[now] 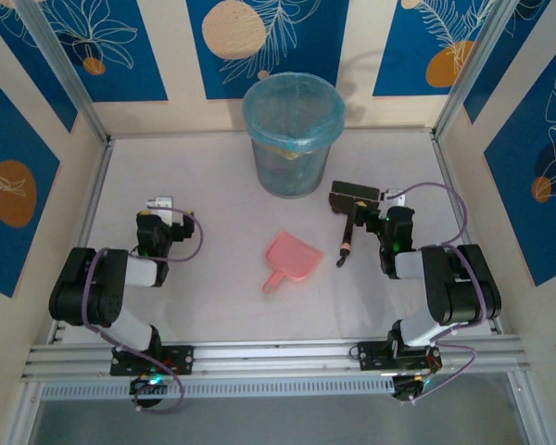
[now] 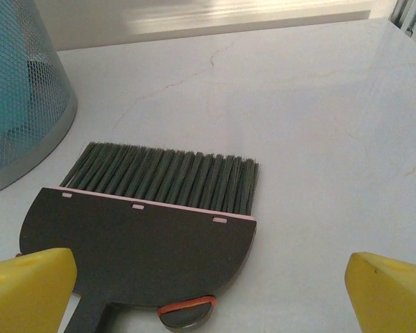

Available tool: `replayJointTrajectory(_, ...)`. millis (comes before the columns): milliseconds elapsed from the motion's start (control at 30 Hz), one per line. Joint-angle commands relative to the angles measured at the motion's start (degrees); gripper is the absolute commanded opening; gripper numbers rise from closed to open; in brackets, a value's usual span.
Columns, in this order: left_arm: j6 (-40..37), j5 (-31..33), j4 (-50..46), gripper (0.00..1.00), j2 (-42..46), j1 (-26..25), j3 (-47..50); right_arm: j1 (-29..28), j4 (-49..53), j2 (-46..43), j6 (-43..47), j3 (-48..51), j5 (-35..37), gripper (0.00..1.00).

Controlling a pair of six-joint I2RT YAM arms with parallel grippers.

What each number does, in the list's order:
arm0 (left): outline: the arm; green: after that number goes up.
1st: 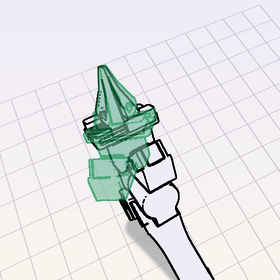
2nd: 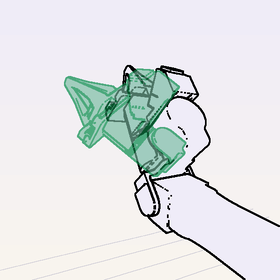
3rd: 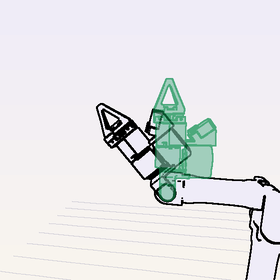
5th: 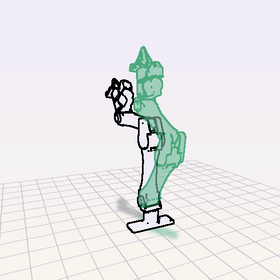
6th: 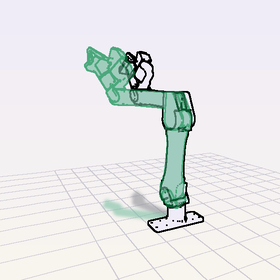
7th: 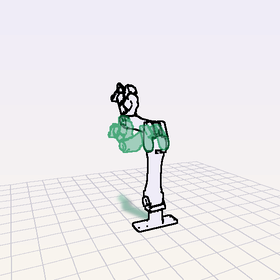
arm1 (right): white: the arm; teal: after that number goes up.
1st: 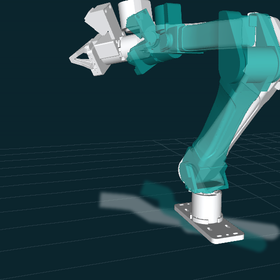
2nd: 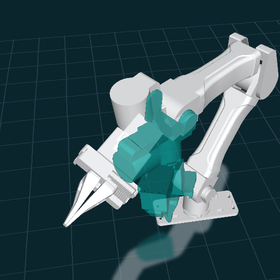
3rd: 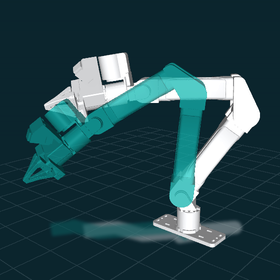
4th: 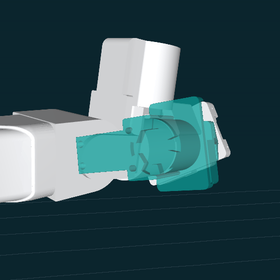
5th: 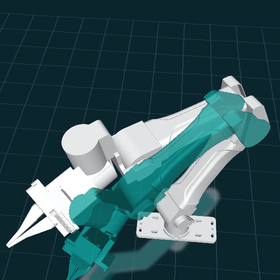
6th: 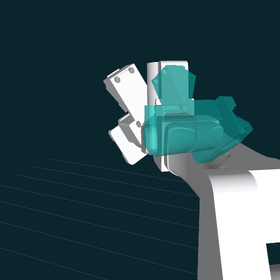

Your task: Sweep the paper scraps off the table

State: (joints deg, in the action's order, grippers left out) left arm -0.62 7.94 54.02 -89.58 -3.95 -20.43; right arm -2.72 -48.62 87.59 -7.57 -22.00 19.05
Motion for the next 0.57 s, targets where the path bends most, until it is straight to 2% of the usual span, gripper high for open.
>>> replayJointTrajectory(0,-1.0,0.2,0.7,1.0,0.2,-0.5,-0.3,0.0,-0.5,-0.2,-0.5,-0.5,0.1,0.99)
replayJointTrajectory(533,-1.5,-1.2,0.0,1.0,0.2,-0.5,-0.7,-0.3,-0.7,-0.2,-0.3,-0.3,0.4,0.99)
